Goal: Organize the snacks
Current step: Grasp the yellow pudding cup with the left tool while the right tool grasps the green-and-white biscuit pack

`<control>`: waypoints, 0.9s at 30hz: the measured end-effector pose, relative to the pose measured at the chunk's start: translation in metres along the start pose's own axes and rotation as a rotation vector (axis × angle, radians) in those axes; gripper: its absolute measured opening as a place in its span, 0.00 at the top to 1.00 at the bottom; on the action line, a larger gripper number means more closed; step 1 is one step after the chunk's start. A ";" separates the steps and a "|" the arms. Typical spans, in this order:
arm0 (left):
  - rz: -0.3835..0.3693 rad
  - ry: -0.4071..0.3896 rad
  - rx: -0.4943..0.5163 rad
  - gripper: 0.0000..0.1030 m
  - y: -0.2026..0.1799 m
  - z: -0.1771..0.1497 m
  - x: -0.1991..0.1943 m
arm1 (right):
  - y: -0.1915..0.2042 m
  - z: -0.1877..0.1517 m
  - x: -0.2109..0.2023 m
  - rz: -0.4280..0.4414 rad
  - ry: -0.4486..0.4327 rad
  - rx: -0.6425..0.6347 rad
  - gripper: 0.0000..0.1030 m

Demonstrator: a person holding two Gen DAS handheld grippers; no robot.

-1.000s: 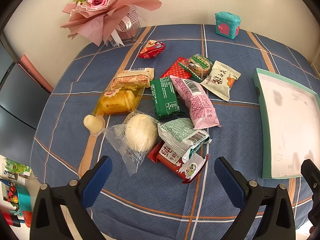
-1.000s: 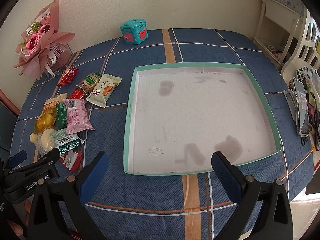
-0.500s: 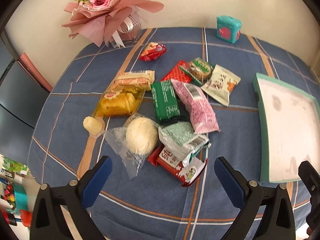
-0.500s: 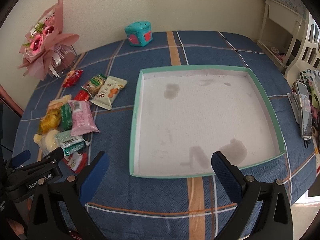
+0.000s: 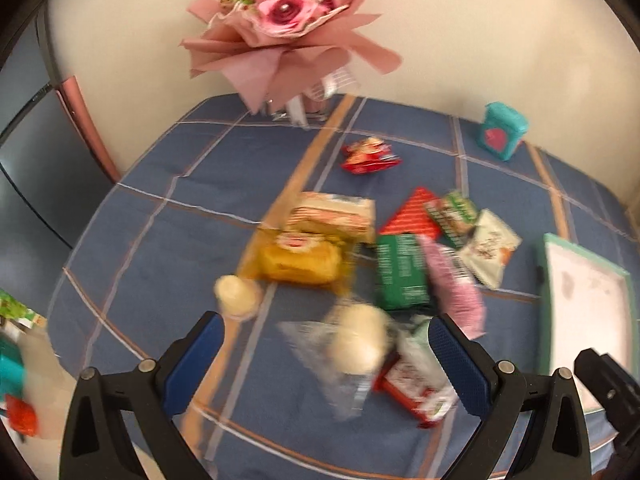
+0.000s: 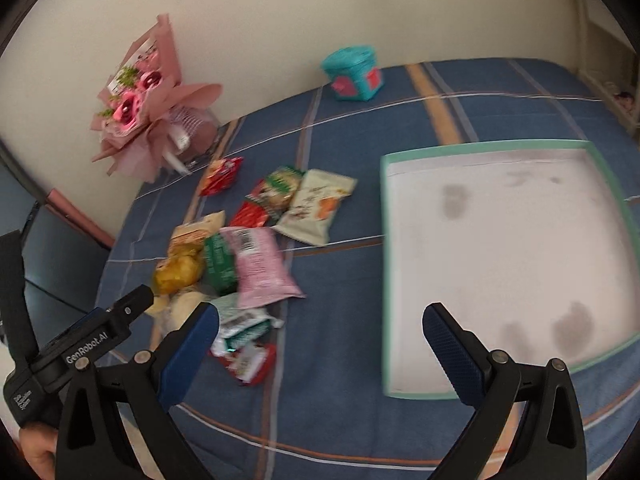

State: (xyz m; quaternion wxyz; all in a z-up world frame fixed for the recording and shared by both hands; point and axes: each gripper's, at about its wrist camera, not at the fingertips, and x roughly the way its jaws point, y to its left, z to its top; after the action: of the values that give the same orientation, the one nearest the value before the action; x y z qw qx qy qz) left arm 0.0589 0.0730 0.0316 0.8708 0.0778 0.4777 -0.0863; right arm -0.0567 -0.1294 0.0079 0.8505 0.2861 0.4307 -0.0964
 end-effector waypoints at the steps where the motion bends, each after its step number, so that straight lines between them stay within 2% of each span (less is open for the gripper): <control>1: 0.016 -0.003 0.011 0.00 0.005 0.002 0.001 | 0.007 0.001 0.005 0.010 0.009 -0.011 0.01; 6: 0.084 0.000 0.042 0.01 0.035 0.010 0.014 | 0.037 -0.001 0.030 0.056 0.060 -0.063 0.01; 11: 0.035 0.063 0.016 0.06 0.062 0.017 0.035 | 0.056 -0.002 0.057 0.065 0.109 -0.089 0.01; 19: 0.014 0.178 0.004 0.15 0.081 0.016 0.081 | 0.066 -0.008 0.101 0.057 0.218 -0.075 0.02; 27: 0.018 0.242 0.009 0.23 0.088 0.016 0.116 | 0.070 -0.010 0.119 0.036 0.270 -0.082 0.15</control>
State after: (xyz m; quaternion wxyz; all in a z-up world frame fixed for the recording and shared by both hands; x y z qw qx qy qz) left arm 0.1527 0.1464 -0.0530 0.8072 0.0958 0.5781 -0.0706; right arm 0.0378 -0.0571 -0.0622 0.7974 0.2693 0.5395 -0.0240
